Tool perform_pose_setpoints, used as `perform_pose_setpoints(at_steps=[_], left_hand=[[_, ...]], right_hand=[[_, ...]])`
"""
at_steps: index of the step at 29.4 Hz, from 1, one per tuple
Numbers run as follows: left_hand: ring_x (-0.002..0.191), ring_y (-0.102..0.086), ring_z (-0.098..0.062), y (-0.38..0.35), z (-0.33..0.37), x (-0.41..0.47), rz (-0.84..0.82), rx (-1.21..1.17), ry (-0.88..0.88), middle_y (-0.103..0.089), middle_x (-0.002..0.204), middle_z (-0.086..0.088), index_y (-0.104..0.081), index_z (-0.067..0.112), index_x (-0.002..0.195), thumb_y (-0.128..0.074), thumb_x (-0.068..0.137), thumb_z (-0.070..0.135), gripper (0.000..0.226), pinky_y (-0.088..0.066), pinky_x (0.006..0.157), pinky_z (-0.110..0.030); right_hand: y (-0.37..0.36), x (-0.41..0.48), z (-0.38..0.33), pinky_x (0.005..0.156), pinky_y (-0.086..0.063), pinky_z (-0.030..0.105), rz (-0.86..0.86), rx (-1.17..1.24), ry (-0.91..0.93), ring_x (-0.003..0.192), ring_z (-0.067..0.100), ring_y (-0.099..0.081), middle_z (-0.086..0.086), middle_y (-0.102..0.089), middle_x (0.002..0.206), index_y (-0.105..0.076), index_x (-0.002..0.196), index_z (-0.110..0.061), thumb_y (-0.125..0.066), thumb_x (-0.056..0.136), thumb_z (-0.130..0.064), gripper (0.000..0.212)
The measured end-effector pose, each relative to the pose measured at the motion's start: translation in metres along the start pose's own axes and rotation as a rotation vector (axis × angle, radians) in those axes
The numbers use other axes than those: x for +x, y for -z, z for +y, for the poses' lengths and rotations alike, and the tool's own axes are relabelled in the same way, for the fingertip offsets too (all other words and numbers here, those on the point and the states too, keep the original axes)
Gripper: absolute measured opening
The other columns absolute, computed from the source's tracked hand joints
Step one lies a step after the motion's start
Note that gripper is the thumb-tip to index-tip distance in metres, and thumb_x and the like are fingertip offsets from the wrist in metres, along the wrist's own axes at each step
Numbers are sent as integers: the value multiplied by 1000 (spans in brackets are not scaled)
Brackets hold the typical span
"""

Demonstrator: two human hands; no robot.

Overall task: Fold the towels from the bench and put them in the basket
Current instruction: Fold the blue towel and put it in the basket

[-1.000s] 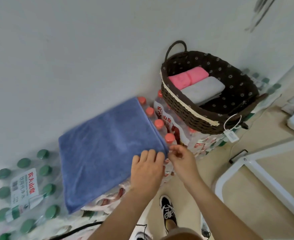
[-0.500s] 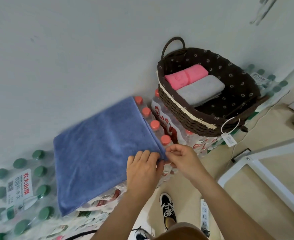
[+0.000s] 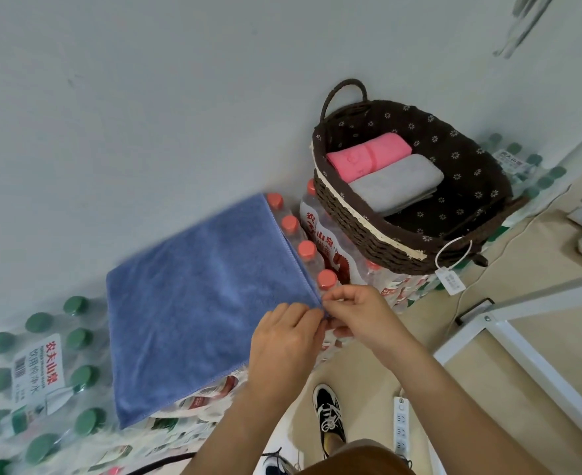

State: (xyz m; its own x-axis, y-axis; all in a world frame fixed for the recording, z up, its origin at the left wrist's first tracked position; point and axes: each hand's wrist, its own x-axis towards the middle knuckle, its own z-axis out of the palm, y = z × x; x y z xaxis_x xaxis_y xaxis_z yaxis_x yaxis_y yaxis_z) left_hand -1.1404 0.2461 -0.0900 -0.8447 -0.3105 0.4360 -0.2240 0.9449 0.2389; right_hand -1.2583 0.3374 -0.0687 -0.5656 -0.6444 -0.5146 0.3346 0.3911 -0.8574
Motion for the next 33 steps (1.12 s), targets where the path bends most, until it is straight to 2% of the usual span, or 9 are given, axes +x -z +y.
perform_pose_setpoints(at_steps=[6,11,14,18,21,24,27,30,33], left_hand=[[66,-52,-16,0,0,-1,-27,-35,-30,-62,77,2,-71,16,84,-77,78,15,9,-46,55,-30],[83,-52,-16,11,-4,-7,-40,-78,-23,-62,95,3,-64,20,105,-67,85,28,22,-44,67,-29],[80,-48,-21,26,-27,-27,-91,46,121,-55,95,1,-53,22,109,-66,75,20,37,-41,64,-32],[75,-51,-27,49,-71,-69,-175,212,283,-54,93,-3,-50,19,111,-70,54,19,60,-43,59,-37],[75,-54,-30,64,-96,-96,-129,213,337,-56,93,-3,-51,19,104,-57,60,18,44,-43,63,-37],[79,-52,-26,77,-110,-112,-93,166,377,-57,94,-2,-59,17,95,-44,63,17,36,-40,69,-32],[74,-55,-30,93,-117,-120,-26,143,506,-61,84,-6,-66,13,87,-58,59,9,29,-45,63,-36],[68,-57,-33,108,-127,-127,-7,80,676,-59,78,-7,-70,8,84,-77,53,-9,36,-43,57,-32],[65,-57,-28,118,-135,-131,4,14,693,-58,76,-1,-72,10,82,-84,54,-6,35,-38,56,-28]], right_hand=[[1,-1,-6,56,-52,24,-34,54,-44,62,17,-62,8,-64,70,-69,87,-5,-61,92,-15,14],[-1,2,-4,53,-49,25,38,64,45,58,16,-63,6,-67,68,-59,86,-15,-65,88,-9,9],[-2,3,-5,52,-45,21,55,-13,142,59,10,-59,4,-64,75,-54,83,-19,-59,91,-3,19],[-1,1,-5,52,-43,19,1,-68,154,55,11,-56,4,-65,79,-63,77,-13,-50,93,6,28],[1,-2,-7,54,-42,21,22,-147,112,55,11,-57,7,-64,66,-70,78,-7,-46,92,7,31],[3,-2,-5,61,-42,32,-2,-237,97,60,21,-55,15,-65,72,-74,78,-10,-46,85,13,37],[2,-6,-8,67,-48,35,-106,-410,180,71,34,-65,14,-73,80,-77,76,-19,-50,77,21,48],[1,-11,-14,74,-56,21,-89,-564,287,81,7,-71,-4,-75,87,-75,80,-21,-62,78,15,39],[1,-12,-11,77,-59,40,12,-540,367,79,21,-71,2,-73,83,-73,79,-21,-69,77,11,32]])
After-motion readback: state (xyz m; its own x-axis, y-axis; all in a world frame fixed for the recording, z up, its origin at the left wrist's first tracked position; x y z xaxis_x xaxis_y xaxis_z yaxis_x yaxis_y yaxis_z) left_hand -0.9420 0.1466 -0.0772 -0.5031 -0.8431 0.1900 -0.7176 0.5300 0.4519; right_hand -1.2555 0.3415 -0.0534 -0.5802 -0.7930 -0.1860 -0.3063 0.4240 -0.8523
